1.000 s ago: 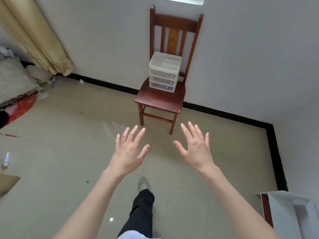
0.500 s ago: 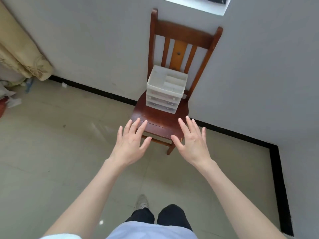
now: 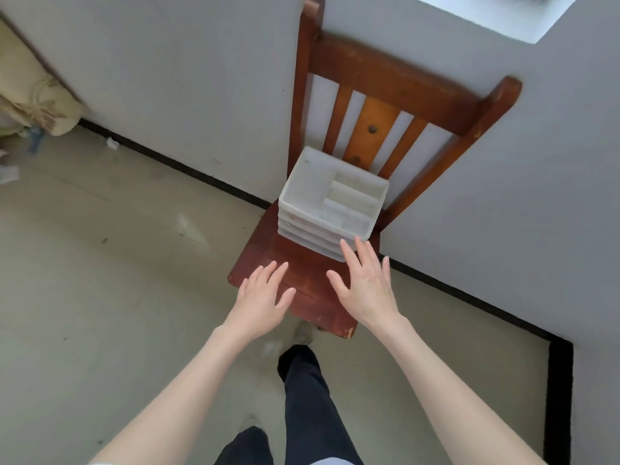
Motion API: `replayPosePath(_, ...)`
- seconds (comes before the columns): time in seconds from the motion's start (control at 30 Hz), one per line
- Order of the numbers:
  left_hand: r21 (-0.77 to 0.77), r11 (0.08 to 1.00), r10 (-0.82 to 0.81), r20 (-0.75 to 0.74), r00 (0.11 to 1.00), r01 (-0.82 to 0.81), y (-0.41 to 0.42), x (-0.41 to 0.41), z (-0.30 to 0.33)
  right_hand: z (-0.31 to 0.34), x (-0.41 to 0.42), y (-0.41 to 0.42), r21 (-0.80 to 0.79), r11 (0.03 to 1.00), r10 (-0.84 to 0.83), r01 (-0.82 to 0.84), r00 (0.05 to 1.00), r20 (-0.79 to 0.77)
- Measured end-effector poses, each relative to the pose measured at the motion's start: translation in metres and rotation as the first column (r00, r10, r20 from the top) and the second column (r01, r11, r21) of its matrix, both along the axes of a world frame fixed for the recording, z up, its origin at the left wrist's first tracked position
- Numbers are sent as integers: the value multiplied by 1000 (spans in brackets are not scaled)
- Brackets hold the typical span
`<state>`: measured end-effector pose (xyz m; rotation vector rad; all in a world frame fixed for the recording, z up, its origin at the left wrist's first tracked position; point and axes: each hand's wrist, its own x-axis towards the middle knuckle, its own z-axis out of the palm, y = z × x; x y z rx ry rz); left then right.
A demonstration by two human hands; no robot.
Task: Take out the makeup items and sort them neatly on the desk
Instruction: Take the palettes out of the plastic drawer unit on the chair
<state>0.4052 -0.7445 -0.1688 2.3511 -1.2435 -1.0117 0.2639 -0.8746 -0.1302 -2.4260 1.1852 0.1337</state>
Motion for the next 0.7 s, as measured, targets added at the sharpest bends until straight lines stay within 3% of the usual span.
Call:
replayPosePath(0.13, 9, 977, 206, -256, 944, -211, -68, 8, -40, -39, 33, -72, -15, 997, 70, -71, 995, -75)
replayPosePath(0.23, 74, 894, 425, -454, 783, -442, -112, 17, -77, -74, 58, -115, -80, 987, 127, -140, 981, -150)
replayPosePath(0.3, 195, 791, 572, -573, 587, -580, -132, 22, -101, -98, 69, -133, -96, 977, 167, -188, 967, -192)
replayPosePath(0.37, 366, 646, 668, -695, 265, -669, -150, 23, -123, -120, 76, -143, -86, 971, 203, -225, 957, -207)
replayPosePath(0.43, 512, 504, 672, -739, -57, -696, -165, 22, -141, -137, 78, -147, -111, 962, 223, -250, 951, -214)
replayPosePath(0.5, 589, 418, 606, -748, -271, -692, -181, 22, -156, -149, 76, -147, -176, 950, 223, -257, 955, -195)
replayPosePath(0.6, 668, 314, 461, -729, -507, -675, -199, 25, -174, -160, 74, -148, -220, 941, 229, -259, 961, -153)
replayPosePath(0.7, 699, 259, 416, -703, -577, -666, -204, 28, -184, -165, 73, -148, -232, 941, 217, -246, 966, -142)
